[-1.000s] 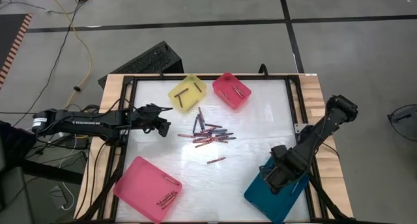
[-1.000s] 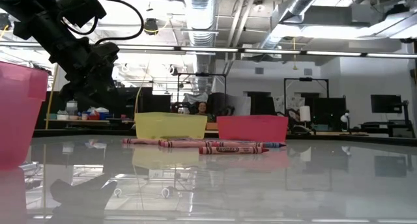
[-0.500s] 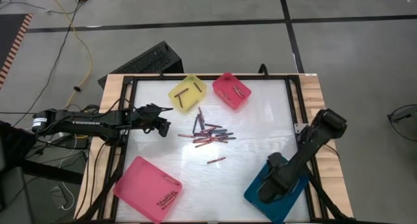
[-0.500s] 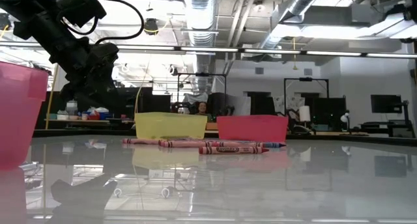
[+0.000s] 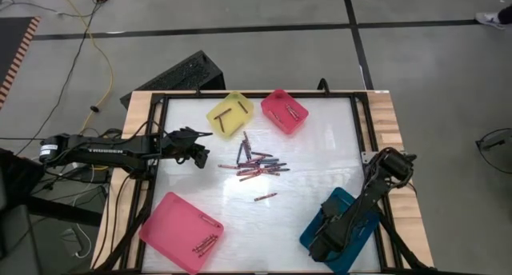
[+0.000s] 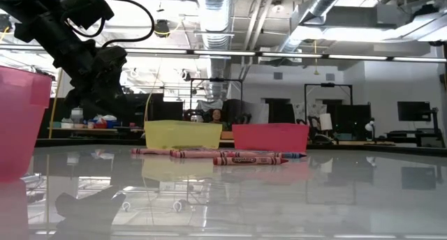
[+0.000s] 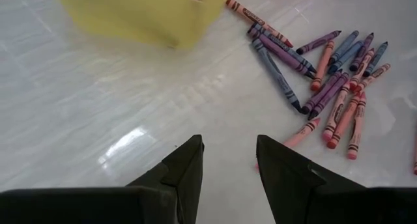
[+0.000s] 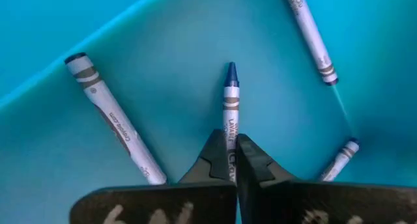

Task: Sort crayons
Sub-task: Put the blue crayon into the blue bin, then put the red crayon into the pink bin

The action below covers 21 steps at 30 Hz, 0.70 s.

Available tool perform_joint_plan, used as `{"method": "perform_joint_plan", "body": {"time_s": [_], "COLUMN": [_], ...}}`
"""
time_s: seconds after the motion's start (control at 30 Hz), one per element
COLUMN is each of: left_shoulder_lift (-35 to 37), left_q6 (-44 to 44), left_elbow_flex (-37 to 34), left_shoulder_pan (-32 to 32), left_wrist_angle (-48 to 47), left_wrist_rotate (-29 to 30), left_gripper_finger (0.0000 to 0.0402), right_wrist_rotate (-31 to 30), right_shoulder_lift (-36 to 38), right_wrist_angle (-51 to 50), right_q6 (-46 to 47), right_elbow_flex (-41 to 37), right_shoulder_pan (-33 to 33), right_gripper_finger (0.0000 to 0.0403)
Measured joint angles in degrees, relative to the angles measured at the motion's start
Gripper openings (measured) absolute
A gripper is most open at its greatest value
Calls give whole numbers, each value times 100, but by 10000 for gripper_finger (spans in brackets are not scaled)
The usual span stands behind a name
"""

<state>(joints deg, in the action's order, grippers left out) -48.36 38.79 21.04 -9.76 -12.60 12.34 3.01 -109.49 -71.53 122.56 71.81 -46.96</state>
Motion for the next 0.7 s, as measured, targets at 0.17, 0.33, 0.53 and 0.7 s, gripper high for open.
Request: {"method": "perform_joint_plan", "body": {"time_s": [0.17,0.33,0.53,0.7], "left_shoulder_lift": [0,0,0,0], "left_q6": [0,65,94,96], "left_elbow_flex": [0,0,0,0], "left_shoulder_pan": [-1,-2,-1,-1], "left_wrist_angle": [2,2,2,4], "left_wrist_rotate": [4,7,9,-42], "left_gripper_finger": [133,133,133,133], "right_wrist_rotate": [-4,12,15,4], "right_shoulder_lift": [2,2,9,308], "right_wrist_angle": [-39,-18,-17,-158], "right_q6": [-2,-4,-131,-265], "right_elbow_flex": [0,0,2,7], "right_shoulder_pan": [-64,-73,-68,-66], "right_gripper_finger": [24,58,70,71]}}
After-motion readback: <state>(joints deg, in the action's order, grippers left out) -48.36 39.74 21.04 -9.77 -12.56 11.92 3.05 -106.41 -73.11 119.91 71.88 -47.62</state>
